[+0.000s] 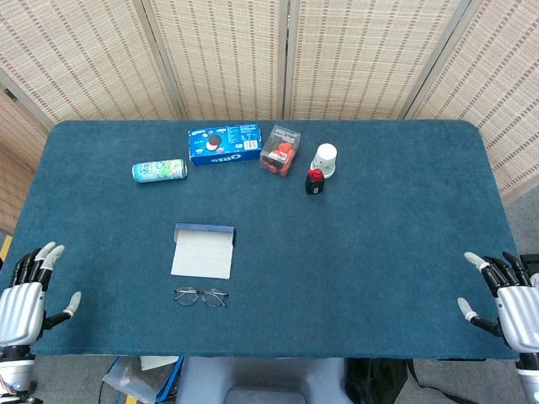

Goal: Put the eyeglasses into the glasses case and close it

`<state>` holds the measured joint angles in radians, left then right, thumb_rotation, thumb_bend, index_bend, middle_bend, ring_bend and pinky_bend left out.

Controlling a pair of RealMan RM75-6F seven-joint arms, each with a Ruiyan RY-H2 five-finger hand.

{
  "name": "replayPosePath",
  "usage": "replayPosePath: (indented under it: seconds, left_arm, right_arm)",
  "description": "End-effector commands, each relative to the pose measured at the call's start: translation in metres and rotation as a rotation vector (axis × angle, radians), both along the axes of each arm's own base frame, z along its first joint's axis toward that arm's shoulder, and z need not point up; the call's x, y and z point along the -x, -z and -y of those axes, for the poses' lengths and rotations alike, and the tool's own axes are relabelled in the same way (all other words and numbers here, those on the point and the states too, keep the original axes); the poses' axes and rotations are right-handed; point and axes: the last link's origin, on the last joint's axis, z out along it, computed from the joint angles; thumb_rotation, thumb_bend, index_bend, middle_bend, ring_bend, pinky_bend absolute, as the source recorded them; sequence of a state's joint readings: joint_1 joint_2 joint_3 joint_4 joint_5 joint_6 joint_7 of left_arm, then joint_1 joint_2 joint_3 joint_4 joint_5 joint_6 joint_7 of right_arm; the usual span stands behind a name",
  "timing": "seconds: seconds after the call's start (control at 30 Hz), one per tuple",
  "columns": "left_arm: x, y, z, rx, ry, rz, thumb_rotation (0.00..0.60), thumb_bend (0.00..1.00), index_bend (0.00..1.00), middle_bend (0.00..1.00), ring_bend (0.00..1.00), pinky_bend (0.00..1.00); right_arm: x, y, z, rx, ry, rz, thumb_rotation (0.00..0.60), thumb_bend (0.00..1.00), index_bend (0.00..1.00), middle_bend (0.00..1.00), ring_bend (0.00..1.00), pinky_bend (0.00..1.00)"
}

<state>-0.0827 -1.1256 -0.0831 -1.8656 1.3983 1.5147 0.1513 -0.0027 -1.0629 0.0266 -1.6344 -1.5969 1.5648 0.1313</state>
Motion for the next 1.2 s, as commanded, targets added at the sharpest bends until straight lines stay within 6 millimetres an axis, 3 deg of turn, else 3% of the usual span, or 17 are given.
replayPosePath:
  seconds: [0.03,0.6,0.7,0.83,0.97,1.03,1.2]
  left_arm:
    - [0.000,0.000,0.000,0.002,0.000,0.002,0.600,0.32,0.09,0.00,0.00,0.00]
    - [-0.007,-0.003,-0.007,-0.002,0.050,0.007,0.600,0.32,0.09,0.00,0.00,0.00]
    - [-0.011,-0.001,-0.014,0.015,0.080,0.010,0.600,0.32,0.09,0.03,0.06,0.05]
    - [-0.023,0.003,-0.026,0.053,0.145,-0.004,0.600,0.32,0.09,0.20,0.24,0.31]
    - [-0.040,0.013,-0.037,0.117,0.229,-0.020,0.600,0.32,0.09,0.47,0.48,0.60]
    - [-0.050,0.020,-0.042,0.165,0.270,-0.031,0.600,0.32,0.10,0.66,0.63,0.74]
    - [-0.072,0.042,-0.056,0.285,0.347,-0.048,0.600,0.32,0.19,0.91,0.85,0.89]
  right_arm:
    - [0.000,0.000,-0.001,0.005,-0.001,0.003,0.600,0.29,0.16,0.24,0.16,0.07]
    - [-0.001,-0.008,-0.002,0.045,-0.008,-0.003,0.600,0.29,0.16,0.24,0.16,0.07]
    - [0.000,-0.008,-0.001,0.043,-0.009,-0.002,0.600,0.29,0.16,0.24,0.16,0.07]
    - [0.000,-0.008,0.000,0.042,-0.009,-0.003,0.600,0.29,0.16,0.24,0.16,0.07]
    - [0.000,-0.008,0.000,0.042,-0.008,-0.004,0.600,0.29,0.16,0.24,0.16,0.07]
    - [0.001,-0.009,-0.001,0.044,-0.005,-0.005,0.600,0.29,0.16,0.24,0.16,0.07]
    - [0.003,-0.010,-0.002,0.046,0.002,-0.005,0.600,0.29,0.16,0.24,0.16,0.07]
